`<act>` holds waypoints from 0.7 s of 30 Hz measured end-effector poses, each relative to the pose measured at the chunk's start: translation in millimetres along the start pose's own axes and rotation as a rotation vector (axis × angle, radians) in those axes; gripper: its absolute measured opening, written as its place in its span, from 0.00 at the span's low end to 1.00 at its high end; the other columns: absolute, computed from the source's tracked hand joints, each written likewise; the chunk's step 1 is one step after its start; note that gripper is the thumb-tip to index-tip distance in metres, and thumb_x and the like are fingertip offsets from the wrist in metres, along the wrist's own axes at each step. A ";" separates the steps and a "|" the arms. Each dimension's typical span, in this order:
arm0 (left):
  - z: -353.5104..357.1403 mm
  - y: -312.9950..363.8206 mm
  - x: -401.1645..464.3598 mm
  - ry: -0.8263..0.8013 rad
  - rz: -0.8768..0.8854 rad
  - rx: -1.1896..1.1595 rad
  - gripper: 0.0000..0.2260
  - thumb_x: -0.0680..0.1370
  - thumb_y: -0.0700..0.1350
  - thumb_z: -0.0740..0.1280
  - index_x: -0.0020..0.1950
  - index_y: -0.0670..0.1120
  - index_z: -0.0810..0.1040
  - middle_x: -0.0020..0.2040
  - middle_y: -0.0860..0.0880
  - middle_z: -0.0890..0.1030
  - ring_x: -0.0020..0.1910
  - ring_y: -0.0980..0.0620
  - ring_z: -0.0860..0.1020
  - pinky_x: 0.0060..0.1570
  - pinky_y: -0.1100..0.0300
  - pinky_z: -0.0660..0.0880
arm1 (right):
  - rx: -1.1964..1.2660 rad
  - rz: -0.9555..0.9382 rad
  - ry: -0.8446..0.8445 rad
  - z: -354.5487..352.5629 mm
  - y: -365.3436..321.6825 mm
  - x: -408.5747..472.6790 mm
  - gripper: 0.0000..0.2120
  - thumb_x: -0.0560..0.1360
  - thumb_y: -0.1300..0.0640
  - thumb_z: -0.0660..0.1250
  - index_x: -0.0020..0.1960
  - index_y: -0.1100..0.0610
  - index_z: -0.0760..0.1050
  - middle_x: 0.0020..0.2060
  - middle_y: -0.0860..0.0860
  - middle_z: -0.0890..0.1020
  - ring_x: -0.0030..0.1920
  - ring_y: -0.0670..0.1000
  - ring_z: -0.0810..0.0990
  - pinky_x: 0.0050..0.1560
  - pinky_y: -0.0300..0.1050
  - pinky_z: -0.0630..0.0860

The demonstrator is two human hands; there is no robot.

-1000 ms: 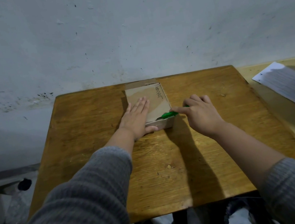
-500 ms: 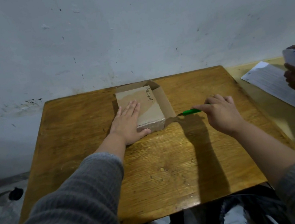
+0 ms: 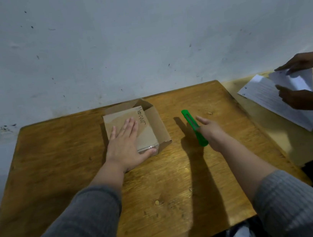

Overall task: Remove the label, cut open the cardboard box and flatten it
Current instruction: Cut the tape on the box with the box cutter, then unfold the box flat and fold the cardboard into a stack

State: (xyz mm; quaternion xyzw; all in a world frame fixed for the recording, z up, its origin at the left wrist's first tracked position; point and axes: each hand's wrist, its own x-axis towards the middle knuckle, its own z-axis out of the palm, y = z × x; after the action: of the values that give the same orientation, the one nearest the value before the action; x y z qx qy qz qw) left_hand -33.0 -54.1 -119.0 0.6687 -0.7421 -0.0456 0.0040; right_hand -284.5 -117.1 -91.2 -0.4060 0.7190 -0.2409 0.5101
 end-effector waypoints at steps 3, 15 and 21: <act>0.9 0.5 0.2 0.006 -0.007 0.016 0.50 0.66 0.78 0.40 0.78 0.46 0.41 0.79 0.49 0.42 0.77 0.53 0.41 0.75 0.44 0.42 | -0.016 -0.017 0.168 8.2 1.0 24.7 0.22 0.75 0.61 0.67 0.68 0.51 0.70 0.65 0.54 0.75 0.61 0.55 0.75 0.53 0.46 0.73; 1.8 -0.4 5.5 -0.019 -0.022 -0.002 0.48 0.67 0.78 0.40 0.78 0.48 0.37 0.77 0.51 0.36 0.76 0.54 0.37 0.75 0.45 0.40 | -0.669 -0.220 0.476 14.4 9.9 71.6 0.24 0.76 0.48 0.64 0.70 0.53 0.67 0.67 0.58 0.66 0.66 0.58 0.65 0.63 0.54 0.65; 2.3 -0.8 2.9 0.002 -0.009 -0.016 0.49 0.68 0.78 0.40 0.78 0.47 0.39 0.78 0.50 0.40 0.77 0.53 0.40 0.75 0.44 0.41 | -0.619 -0.719 0.257 69.4 -9.6 24.6 0.15 0.76 0.56 0.64 0.63 0.53 0.76 0.60 0.51 0.75 0.61 0.52 0.69 0.62 0.50 0.69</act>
State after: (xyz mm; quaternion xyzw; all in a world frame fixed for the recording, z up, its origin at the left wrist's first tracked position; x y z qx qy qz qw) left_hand -32.6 -57.0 -121.5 0.6721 -0.7387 -0.0507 0.0098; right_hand -220.5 -138.1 -122.4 -0.7280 0.6282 -0.2250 0.1570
